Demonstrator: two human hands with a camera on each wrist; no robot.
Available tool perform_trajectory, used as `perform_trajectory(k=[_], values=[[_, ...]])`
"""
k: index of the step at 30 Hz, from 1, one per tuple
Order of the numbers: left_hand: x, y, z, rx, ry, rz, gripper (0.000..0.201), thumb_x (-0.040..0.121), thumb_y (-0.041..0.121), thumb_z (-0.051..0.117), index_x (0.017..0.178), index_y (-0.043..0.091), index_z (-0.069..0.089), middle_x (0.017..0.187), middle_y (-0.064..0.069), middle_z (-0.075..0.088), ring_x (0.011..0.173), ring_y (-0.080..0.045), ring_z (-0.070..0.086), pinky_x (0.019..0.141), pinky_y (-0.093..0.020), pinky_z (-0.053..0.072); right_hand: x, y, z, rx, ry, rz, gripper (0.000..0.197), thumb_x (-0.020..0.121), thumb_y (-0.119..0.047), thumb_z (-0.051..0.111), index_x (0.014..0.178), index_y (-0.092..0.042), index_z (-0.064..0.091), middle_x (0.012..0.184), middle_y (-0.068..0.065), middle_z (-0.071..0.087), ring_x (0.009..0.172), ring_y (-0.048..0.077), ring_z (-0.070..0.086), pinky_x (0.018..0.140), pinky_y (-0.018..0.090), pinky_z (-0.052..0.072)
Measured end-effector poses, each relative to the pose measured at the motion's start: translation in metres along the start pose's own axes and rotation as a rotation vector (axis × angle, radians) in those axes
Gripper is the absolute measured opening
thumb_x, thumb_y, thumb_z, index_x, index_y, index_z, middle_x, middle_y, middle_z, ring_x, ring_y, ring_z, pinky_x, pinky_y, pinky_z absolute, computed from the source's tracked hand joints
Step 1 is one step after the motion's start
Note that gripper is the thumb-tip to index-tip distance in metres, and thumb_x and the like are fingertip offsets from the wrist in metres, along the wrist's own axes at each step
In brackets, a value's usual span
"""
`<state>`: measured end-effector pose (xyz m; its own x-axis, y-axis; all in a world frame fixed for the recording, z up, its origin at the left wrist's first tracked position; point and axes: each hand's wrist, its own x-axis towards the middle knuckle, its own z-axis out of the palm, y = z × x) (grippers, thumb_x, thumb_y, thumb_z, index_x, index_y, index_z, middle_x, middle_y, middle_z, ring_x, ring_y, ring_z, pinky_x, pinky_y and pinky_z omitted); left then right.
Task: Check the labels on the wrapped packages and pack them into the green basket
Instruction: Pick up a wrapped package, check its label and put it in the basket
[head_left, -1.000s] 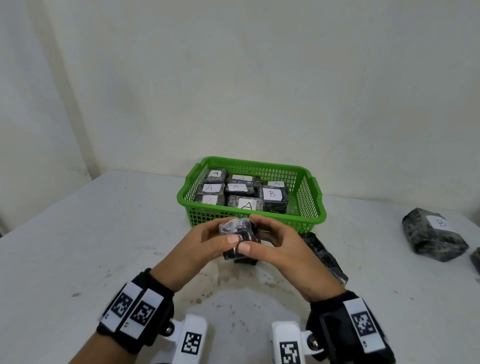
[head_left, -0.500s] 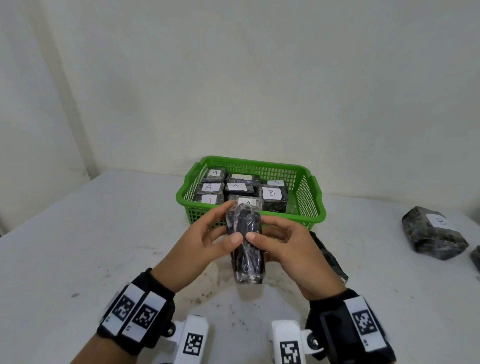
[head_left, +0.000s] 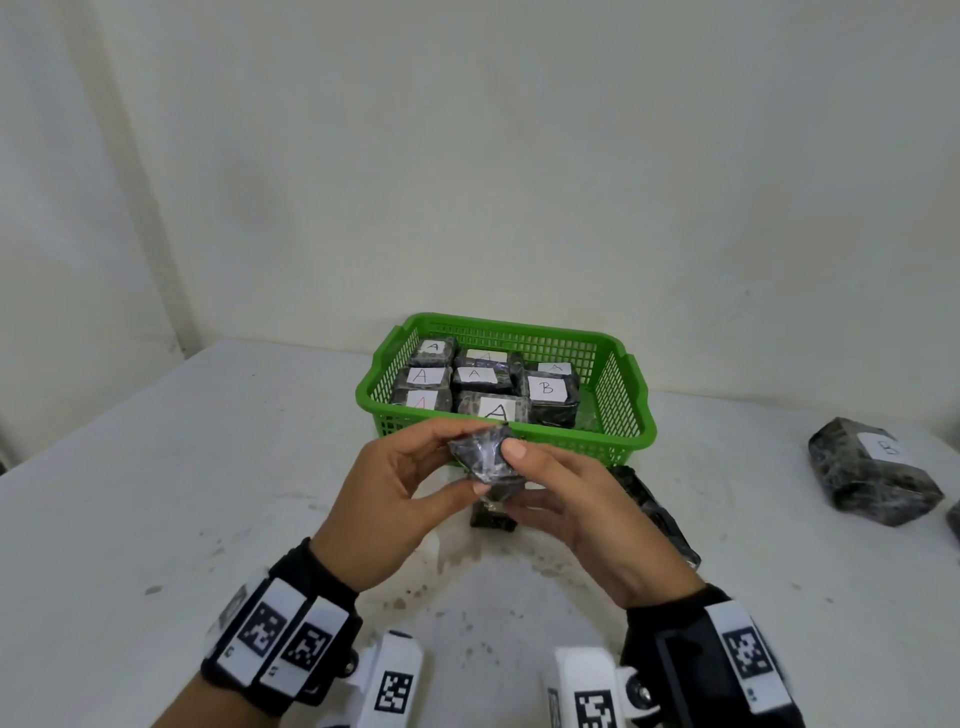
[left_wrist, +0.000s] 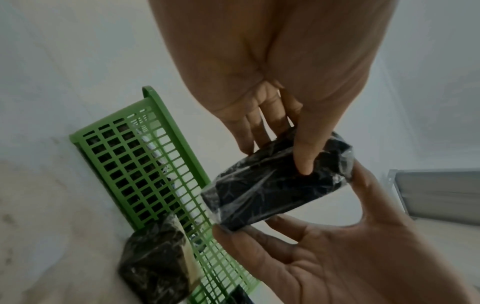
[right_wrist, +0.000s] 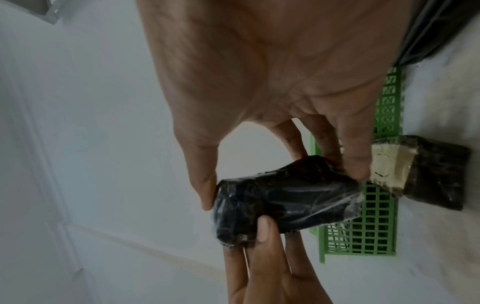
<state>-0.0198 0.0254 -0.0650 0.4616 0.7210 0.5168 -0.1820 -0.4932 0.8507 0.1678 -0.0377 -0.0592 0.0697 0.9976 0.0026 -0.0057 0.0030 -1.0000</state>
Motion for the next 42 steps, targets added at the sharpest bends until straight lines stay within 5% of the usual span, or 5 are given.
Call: perform_trajectory(k=[6,14,32,38,42], values=[[0.0,-0.003,-0.01,-0.017,-0.162,-0.259,0.095,0.066,0.071,0.075,0.145,0.027,0.045,0.143,0.011,0.055,0.135,-0.008,0.05,0.11,-0.031,0.044,0.002,0.001,-0.001,-0.027,0.096,-0.064,0.086,0.055,-0.057,0.09,0.132,-0.027,0.065,0.125,0.0,0.075,0.116,0.014,0.073,0.109,0.045,0.053],[0.001,-0.007,-0.01,-0.151,-0.109,-0.279,0.099,0.057,0.035,0.091,0.143,0.016,0.046,0.138,-0.001,0.061,0.128,-0.013,0.058,0.092,-0.023,0.052,-0.001,-0.003,0.002,-0.02,-0.013,-0.117,0.069,0.058,-0.043,0.088,0.123,-0.025,0.069,0.123,-0.007,0.077,0.12,0.01,0.07,0.11,0.035,0.052],[0.002,-0.004,-0.013,-0.1,0.012,-0.215,0.115,0.046,0.044,0.097,0.145,0.02,0.044,0.138,0.003,0.06,0.134,-0.011,0.052,0.108,-0.036,0.046,-0.003,-0.004,-0.002,-0.039,-0.027,-0.079,0.101,0.058,-0.047,0.094,0.148,-0.029,0.052,0.14,-0.012,0.066,0.126,0.004,0.065,0.1,0.029,0.057],[0.003,-0.005,-0.002,0.078,0.069,-0.178,0.123,0.04,0.047,0.097,0.147,0.032,0.037,0.145,0.012,0.048,0.138,-0.002,0.042,0.113,-0.033,0.04,0.001,-0.018,0.007,0.155,0.058,0.122,0.044,0.088,-0.025,0.08,0.125,-0.002,0.068,0.111,0.021,0.077,0.087,0.026,0.078,0.07,0.039,0.064],[0.01,0.007,-0.001,0.03,0.15,-0.202,0.083,0.064,0.055,0.083,0.137,0.03,0.052,0.132,0.004,0.062,0.125,-0.01,0.059,0.102,-0.035,0.052,0.006,-0.026,-0.001,0.081,0.053,0.091,0.018,0.092,-0.005,0.074,0.109,-0.006,0.077,0.104,0.015,0.08,0.088,0.025,0.076,0.081,0.046,0.064]])
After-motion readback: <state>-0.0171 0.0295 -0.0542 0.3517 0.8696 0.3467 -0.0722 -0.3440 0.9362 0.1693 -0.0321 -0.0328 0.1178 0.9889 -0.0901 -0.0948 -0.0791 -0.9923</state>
